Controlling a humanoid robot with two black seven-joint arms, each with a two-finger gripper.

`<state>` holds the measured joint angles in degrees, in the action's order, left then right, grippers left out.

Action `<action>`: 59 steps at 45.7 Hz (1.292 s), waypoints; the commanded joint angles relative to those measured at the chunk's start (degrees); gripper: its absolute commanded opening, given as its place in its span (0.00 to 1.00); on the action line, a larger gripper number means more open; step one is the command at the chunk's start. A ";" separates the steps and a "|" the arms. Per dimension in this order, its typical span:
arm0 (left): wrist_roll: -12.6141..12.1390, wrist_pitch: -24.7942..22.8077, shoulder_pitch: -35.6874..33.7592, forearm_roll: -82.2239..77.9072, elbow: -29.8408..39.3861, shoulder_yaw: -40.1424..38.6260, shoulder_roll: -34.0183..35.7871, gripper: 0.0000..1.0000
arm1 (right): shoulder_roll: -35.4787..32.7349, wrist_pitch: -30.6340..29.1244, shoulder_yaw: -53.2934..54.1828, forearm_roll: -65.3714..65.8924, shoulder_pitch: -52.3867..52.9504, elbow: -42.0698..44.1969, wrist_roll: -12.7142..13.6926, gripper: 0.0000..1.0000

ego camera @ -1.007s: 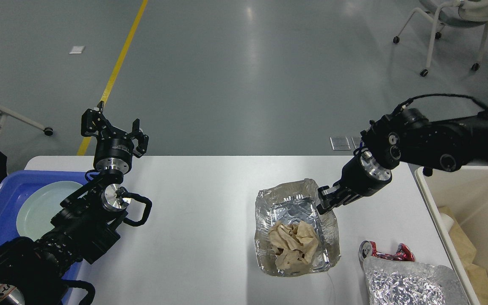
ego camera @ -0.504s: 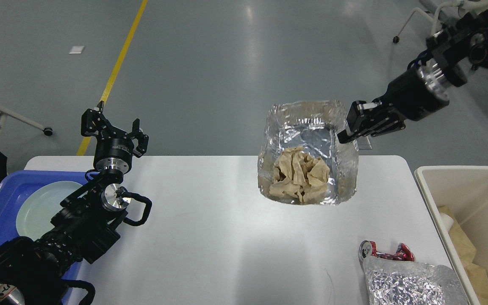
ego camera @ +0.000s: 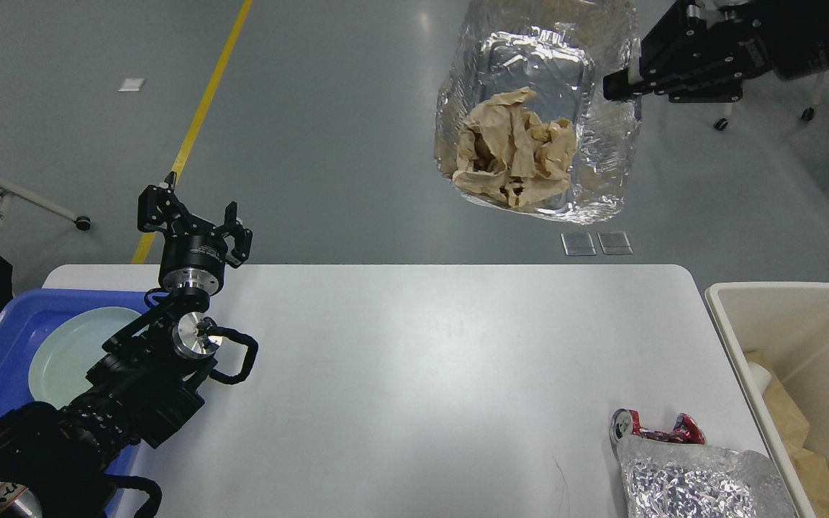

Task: Tidy desktop
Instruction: 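Lift the foil packet and carry it toward the white bin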

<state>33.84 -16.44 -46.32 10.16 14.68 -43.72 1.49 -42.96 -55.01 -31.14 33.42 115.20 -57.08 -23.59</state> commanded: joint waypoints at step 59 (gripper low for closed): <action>0.00 0.00 0.00 0.04 0.00 0.03 0.00 1.00 | 6.58 9.39 -22.22 -0.19 -44.54 48.11 0.65 0.46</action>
<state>33.84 -16.44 -46.32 10.13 14.68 -43.76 1.49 -36.80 -46.31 -53.80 33.22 70.74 -9.06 -23.02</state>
